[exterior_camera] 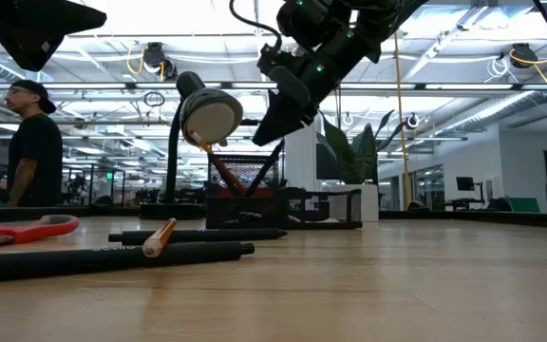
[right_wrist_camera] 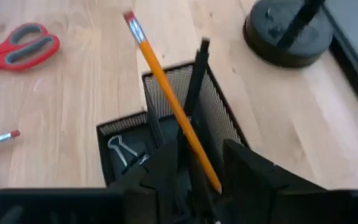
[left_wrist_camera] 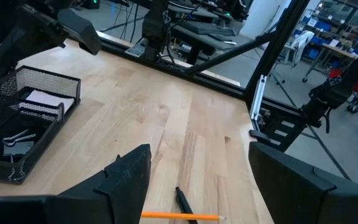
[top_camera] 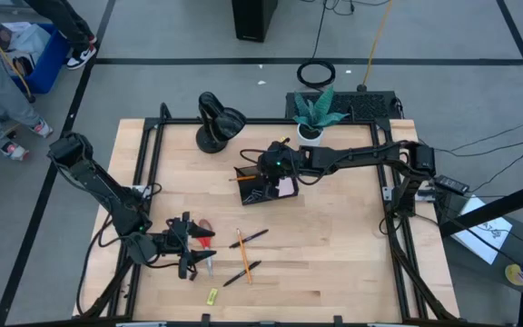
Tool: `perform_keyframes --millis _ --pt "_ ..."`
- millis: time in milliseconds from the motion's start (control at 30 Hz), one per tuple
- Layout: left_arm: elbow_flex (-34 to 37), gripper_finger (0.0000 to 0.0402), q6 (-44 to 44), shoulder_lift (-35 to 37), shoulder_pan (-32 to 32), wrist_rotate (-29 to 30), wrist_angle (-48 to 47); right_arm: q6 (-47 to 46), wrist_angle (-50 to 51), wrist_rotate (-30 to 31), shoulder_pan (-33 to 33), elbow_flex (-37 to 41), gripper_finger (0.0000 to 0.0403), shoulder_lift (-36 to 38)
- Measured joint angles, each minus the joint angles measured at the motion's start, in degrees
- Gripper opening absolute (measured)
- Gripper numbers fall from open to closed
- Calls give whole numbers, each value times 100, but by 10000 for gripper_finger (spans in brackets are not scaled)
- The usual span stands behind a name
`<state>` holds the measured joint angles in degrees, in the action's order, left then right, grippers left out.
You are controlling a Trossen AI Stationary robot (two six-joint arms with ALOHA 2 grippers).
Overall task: Pick and place office supplies into organizer
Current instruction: Put the orange pencil into the desk organizer
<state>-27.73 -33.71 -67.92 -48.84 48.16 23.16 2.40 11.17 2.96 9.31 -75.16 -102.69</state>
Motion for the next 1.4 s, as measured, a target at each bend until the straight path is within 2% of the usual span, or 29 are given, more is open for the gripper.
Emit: perform_keyframes --millis 233,500,800,867,933,1000,1167,1300,1400 --pt "0 274 -44 -39 38 44 -146 212 -1 -13 -290 1 158 312" --pt "0 274 -101 -37 81 44 -245 399 -12 -24 -1322 2 151 489" --pt "0 273 -257 -37 81 -56 -245 -647 41 236 -2507 16 149 428" --pt "0 273 -144 -37 113 -291 -245 -744 15 342 -2693 126 148 428" --pt "0 273 57 -37 222 -777 -254 -881 -75 485 -2859 321 148 413" --pt "0 273 -145 -37 389 -1192 -262 -1083 -356 624 -2984 620 148 409" --pt "0 273 -1558 -35 878 -1702 -549 -1754 -1532 620 -3141 1673 148 406" --pt "0 273 -2313 -35 1087 -1771 -812 -2292 -3139 602 -3170 2564 147 406" --pt "0 273 -2286 -35 1151 -1603 -651 -2952 -4733 603 -3167 3215 146 402"
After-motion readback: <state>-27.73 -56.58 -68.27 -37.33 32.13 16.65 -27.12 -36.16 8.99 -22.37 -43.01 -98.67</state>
